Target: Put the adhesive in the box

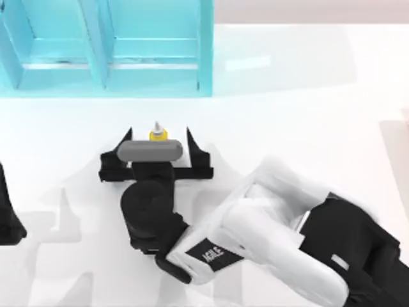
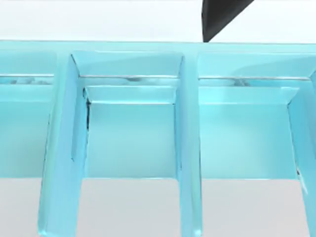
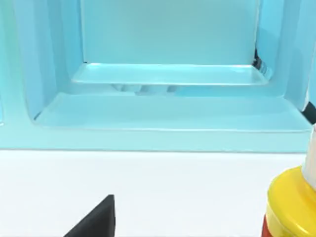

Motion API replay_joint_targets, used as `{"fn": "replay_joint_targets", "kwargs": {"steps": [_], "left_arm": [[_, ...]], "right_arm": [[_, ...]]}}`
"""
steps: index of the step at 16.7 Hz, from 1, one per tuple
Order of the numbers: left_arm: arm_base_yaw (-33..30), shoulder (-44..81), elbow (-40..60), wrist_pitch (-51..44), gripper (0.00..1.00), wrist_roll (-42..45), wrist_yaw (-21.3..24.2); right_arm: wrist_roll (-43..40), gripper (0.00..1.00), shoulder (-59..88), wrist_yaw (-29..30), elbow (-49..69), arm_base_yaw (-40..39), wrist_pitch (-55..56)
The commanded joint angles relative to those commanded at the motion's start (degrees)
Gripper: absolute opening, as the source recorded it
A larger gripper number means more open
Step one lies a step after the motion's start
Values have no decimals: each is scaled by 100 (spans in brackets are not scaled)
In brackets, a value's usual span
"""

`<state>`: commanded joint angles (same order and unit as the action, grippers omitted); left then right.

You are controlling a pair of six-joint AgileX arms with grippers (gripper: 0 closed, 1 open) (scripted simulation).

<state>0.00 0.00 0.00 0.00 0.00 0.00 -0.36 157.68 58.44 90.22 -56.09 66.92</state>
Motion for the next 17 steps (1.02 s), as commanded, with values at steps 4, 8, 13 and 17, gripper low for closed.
{"fn": "replay_joint_targets", "kwargs": {"steps": [4, 8, 13, 17], "left_arm": [[0, 0, 0, 0, 100, 0, 0], [0, 0, 0, 0, 100, 0, 0], [0, 0, 0, 0, 100, 0, 0], [0, 0, 0, 0, 100, 0, 0]], "right_arm": [[0, 62, 0, 0, 0, 0, 0], [0, 32, 0, 0, 0, 0, 0], [0, 0, 0, 0, 0, 0, 0], [0, 0, 0, 0, 0, 0, 0]]}}
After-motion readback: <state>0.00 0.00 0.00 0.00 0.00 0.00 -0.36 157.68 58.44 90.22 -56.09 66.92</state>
